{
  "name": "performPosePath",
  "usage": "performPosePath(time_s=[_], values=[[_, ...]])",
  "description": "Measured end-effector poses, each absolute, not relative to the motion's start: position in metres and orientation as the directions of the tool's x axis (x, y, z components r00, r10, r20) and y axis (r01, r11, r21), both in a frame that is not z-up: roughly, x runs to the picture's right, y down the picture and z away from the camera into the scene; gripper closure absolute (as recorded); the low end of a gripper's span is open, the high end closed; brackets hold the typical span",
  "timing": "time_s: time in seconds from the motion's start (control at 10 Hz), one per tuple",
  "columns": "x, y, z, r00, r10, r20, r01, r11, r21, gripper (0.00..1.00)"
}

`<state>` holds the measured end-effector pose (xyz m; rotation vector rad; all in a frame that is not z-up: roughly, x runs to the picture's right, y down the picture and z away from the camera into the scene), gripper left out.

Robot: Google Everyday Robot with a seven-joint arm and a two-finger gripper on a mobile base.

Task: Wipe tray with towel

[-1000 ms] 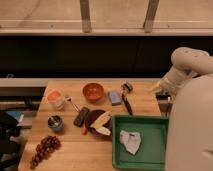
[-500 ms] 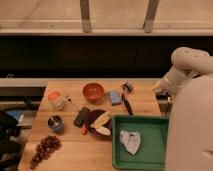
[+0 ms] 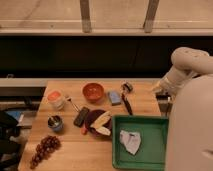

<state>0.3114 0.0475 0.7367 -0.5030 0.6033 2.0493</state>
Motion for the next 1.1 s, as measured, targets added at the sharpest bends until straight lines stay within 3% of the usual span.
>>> performPosePath(time_s=[0.4,1.1], values=[[0.310,0.049,0.737,-0.496,0.655,-0.571,-0.860,-0.460,0.219,0.20],[0.257,0.119,0.732,-0.409,0.584,-0.701,-0.902,-0.373,0.216,0.20]])
